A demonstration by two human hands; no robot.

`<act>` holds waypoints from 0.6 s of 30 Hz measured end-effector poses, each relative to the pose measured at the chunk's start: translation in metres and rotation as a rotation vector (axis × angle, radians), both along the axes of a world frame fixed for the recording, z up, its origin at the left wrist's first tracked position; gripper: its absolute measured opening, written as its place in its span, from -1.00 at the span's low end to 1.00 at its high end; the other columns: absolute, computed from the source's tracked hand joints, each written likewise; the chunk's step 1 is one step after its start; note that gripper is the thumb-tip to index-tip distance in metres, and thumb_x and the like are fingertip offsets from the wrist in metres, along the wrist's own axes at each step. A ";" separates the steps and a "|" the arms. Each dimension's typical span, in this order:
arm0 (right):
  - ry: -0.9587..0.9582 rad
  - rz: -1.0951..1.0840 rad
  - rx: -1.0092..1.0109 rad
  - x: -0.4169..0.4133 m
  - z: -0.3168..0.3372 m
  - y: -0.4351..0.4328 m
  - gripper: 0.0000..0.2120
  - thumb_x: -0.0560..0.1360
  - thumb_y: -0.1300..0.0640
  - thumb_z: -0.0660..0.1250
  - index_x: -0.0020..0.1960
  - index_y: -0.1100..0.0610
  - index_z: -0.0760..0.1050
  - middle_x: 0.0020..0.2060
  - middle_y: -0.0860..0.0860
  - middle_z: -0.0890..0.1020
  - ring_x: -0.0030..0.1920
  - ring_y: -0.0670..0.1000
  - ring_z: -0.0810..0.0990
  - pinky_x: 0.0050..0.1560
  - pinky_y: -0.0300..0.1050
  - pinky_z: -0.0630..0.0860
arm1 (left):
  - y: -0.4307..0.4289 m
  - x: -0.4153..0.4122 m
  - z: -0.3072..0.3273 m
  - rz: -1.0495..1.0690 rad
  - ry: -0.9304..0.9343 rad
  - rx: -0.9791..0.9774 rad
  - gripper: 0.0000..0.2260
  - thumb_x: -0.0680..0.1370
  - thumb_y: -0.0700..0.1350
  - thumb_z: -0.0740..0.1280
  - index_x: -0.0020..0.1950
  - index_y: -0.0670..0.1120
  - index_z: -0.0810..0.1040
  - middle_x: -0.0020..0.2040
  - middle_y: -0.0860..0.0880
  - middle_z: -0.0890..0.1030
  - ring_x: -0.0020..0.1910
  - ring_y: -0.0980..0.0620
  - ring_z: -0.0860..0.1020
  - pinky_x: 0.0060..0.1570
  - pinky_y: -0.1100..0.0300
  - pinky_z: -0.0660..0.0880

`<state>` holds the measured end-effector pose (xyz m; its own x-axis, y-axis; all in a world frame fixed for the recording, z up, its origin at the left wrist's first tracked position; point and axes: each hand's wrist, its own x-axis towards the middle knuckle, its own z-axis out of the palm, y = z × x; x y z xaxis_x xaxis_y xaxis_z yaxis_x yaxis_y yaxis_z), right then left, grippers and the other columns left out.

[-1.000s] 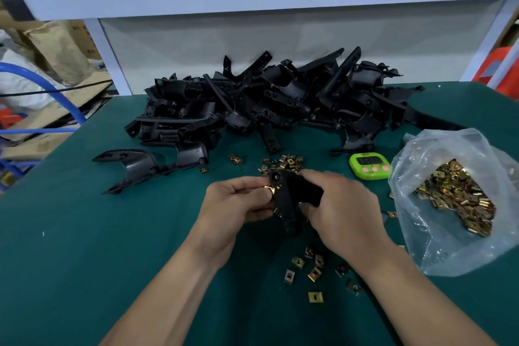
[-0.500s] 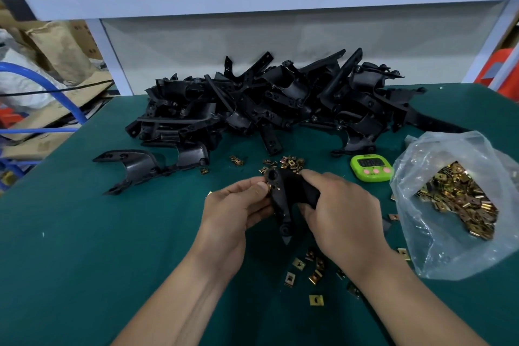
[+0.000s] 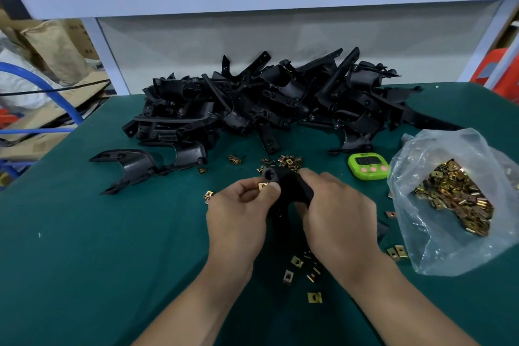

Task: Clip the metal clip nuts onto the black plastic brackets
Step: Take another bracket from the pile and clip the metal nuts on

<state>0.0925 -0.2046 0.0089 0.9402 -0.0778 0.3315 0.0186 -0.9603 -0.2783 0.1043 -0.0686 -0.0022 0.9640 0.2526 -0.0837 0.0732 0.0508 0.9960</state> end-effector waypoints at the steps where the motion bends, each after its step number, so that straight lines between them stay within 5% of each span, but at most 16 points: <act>1: -0.004 -0.003 0.001 0.000 0.000 0.001 -0.61 0.60 0.10 0.32 0.39 -0.15 0.40 -0.05 -0.13 0.56 -0.05 -0.03 0.60 -0.22 -0.11 0.30 | -0.001 -0.002 0.000 -0.005 -0.037 0.118 -0.94 0.49 -0.03 0.54 -0.07 0.04 0.71 -0.21 0.13 0.74 -0.19 0.16 0.71 -0.06 0.16 0.64; 5: -0.007 -0.007 -0.001 0.000 0.001 0.000 -0.57 0.62 0.10 0.29 0.45 -0.15 0.36 0.00 -0.12 0.58 0.00 -0.03 0.62 -0.19 -0.12 0.29 | -0.003 -0.007 0.005 -0.001 -0.158 0.362 -0.85 0.47 0.02 0.54 -0.18 0.22 0.61 -0.29 0.36 0.66 -0.28 0.36 0.63 -0.33 0.50 0.46; 12: 0.003 0.006 -0.045 0.000 0.000 0.002 -0.62 0.59 0.12 0.32 0.36 -0.14 0.42 -0.06 -0.11 0.58 -0.07 -0.03 0.62 -0.27 -0.13 0.26 | -0.002 -0.008 0.006 0.009 -0.152 0.448 -0.86 0.52 0.03 0.50 0.04 0.21 0.62 -0.29 0.36 0.65 -0.30 0.33 0.62 -0.32 0.47 0.47; 15: 0.001 0.032 -0.050 0.000 -0.001 0.001 -0.65 0.56 0.13 0.34 0.30 -0.14 0.45 -0.07 -0.11 0.60 -0.09 -0.01 0.63 -0.27 -0.12 0.28 | 0.000 -0.009 0.009 -0.004 -0.161 0.529 -0.50 0.52 0.07 0.47 0.41 0.27 0.41 -0.33 0.32 0.64 -0.32 0.27 0.61 -0.18 0.31 0.55; 18: -0.007 0.059 -0.044 0.000 -0.003 0.000 -0.68 0.54 0.11 0.35 0.25 -0.15 0.47 -0.09 -0.11 0.61 -0.12 0.00 0.63 -0.29 -0.11 0.25 | 0.004 -0.007 0.011 -0.024 -0.162 0.576 -0.36 0.50 0.10 0.45 0.52 0.31 0.26 -0.30 0.34 0.65 -0.28 0.25 0.62 0.15 -0.02 0.58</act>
